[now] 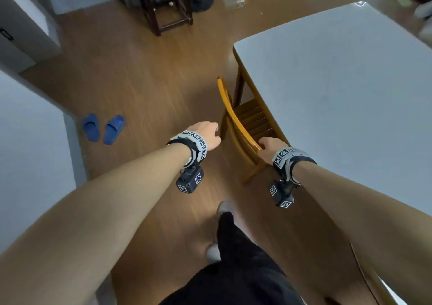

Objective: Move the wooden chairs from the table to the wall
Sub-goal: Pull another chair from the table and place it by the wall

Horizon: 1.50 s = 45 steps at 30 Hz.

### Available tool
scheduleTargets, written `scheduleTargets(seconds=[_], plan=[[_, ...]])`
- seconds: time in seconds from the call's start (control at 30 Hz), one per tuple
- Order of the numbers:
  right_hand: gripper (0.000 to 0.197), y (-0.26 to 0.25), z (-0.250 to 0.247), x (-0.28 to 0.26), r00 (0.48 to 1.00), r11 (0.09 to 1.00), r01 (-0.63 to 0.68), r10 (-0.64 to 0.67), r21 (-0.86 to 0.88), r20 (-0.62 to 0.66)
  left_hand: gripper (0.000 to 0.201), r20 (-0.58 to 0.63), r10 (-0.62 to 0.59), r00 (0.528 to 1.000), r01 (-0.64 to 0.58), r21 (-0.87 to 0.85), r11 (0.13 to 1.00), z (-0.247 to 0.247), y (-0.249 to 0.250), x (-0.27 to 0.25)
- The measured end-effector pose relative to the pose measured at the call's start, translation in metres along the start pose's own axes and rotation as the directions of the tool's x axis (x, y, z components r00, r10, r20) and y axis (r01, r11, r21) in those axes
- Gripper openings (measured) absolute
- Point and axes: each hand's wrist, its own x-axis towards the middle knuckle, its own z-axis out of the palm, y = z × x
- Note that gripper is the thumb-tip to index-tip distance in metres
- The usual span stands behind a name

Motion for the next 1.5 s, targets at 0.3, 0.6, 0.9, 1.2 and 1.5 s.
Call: scheduleTargets(seconds=[0.3, 0.6, 0.9, 1.2, 1.5], plan=[[0.058, -0.031, 0.003, 0.095, 0.992, 0.978, -0.117, 0.108, 0.176, 0.059, 0.052, 0.119, 0.222, 0.968, -0.239, 0.155, 0.959, -0.032, -0.007, 0.161], [0.045, -0.063, 0.031, 0.14, 0.891, 0.826, -0.449, 0.443, 0.342, 0.1, 0.059, 0.386, 0.518, 0.763, -0.642, 0.368, 0.672, -0.026, -0.031, 0.269], [0.019, -0.109, 0.064, 0.148, 0.711, 0.643, -0.634, 0.703, 0.429, -0.002, 0.036, 0.479, 0.693, 0.539, -0.841, 0.358, 0.406, -0.017, -0.056, 0.302], [0.021, -0.213, 0.104, 0.142, 0.593, 0.499, -0.663, 0.805, 0.558, -0.015, 0.018, 0.548, 0.714, 0.436, -0.892, 0.37, 0.26, -0.021, -0.119, 0.296], [0.017, -0.333, 0.144, 0.175, 0.451, 0.371, -0.703, 0.892, 0.607, -0.022, 0.018, 0.588, 0.769, 0.252, -0.945, 0.322, 0.063, -0.037, -0.198, 0.313]])
